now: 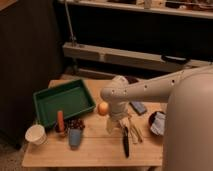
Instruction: Place brush in table surface
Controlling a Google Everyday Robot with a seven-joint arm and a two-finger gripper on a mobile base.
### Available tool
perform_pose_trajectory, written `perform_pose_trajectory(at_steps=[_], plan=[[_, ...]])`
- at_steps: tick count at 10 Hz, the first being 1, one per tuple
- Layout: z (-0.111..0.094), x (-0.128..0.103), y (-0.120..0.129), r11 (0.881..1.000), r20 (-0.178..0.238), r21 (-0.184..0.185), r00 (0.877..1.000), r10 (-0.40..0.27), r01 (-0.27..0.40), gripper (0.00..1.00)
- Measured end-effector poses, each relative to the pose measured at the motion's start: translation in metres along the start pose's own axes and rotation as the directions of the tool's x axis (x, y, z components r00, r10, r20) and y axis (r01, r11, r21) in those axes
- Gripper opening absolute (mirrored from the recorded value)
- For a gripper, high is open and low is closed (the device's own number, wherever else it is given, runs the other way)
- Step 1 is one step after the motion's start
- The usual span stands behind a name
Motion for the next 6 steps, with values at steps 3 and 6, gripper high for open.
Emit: perform_pose_trajectory(at_steps=[3,6], plan=[[0.009,0.004,-0.013,0.999,0.025,-0.036,1.000,0.004,-0.003,0.80],[0.009,-0.002,-0.015,0.999,-0.007,-0.034,1.000,-0.011,0.011,0.80]])
